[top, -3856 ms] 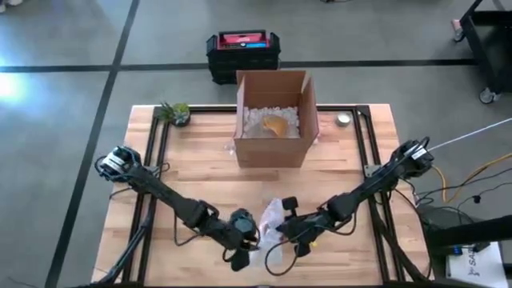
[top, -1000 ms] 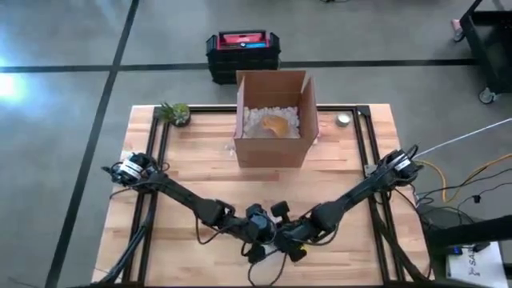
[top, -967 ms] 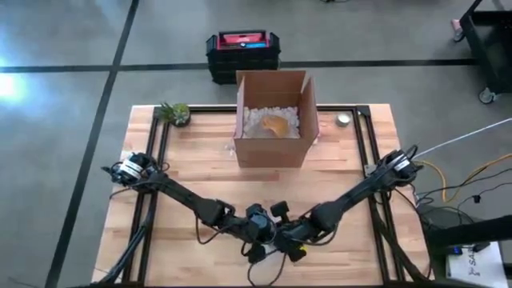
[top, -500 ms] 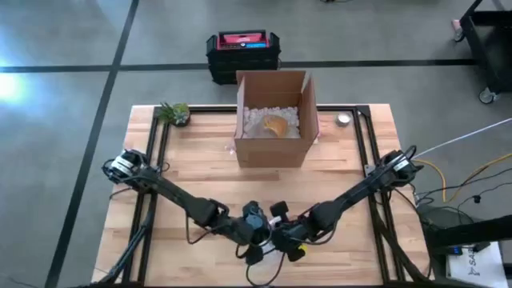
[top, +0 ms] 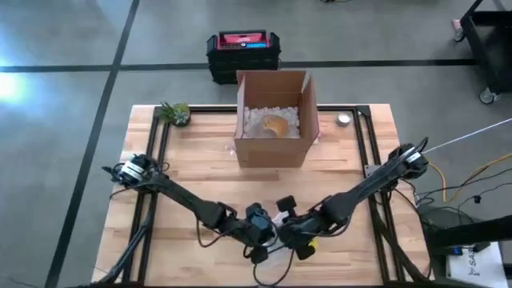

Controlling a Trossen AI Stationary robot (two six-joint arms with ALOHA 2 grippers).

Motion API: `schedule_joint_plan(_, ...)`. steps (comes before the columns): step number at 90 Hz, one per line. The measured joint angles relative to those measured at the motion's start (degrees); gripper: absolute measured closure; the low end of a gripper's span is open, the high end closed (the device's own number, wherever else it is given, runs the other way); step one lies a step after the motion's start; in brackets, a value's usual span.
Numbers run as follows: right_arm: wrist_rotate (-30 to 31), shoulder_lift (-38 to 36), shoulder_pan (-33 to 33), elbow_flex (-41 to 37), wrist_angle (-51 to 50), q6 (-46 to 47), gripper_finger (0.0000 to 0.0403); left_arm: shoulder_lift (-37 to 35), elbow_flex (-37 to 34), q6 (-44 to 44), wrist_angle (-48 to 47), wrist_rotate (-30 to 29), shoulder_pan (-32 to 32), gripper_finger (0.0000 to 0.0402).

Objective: Wrap mug
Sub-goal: Wrap the orange mug with the transparent bubble wrap

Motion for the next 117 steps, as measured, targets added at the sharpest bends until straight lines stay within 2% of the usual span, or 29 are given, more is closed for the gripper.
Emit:
schedule_joint_plan(12, -5.0, -0.7, 0.9, -0.3, 5.0, 0.4, 0.0403, 0.0, 0.0, 0.0, 0.3, 0.0, 0.0, 0.0381)
schedule_joint_plan(45, -2.6, 10.4, -1.7, -1.1, 4.6, 1.6, 0.0403, -1.3, -0.3, -0.3, 0.4, 0.5, -0.2, 0.0381)
schedule_joint_plan(61, -2.4, 10.9, -1.8, -1.1, 5.1, 1.4, 0.0403, -5.6, -0.4, -0.4, -0.8, 1.6, -1.4, 0.0381)
schedule_joint_plan(69, -2.5, 10.3, -1.9, -1.3, 4.9, 1.3, 0.0403, -7.9, -0.3, -0.9, -4.3, 1.5, -2.4, 0.0381)
schedule_joint_plan(89, -2.5, 9.7, -1.9, -1.4, 5.5, 0.3, 0.0403, -9.1, -2.0, -8.2, -15.9, -7.0, -4.4, 0.0381)
schedule_joint_plan(100, -2.5, 9.7, -1.9, -1.4, 5.7, 0.1, 0.0403, -6.5, -4.2, -8.5, -12.7, -6.9, -3.4, 0.0381)
schedule_joint_plan(117, -2.7, 9.7, -1.8, -1.4, 5.8, 0.0, 0.0403, -5.6, -4.3, -0.5, -1.2, -6.1, -2.9, 0.0381)
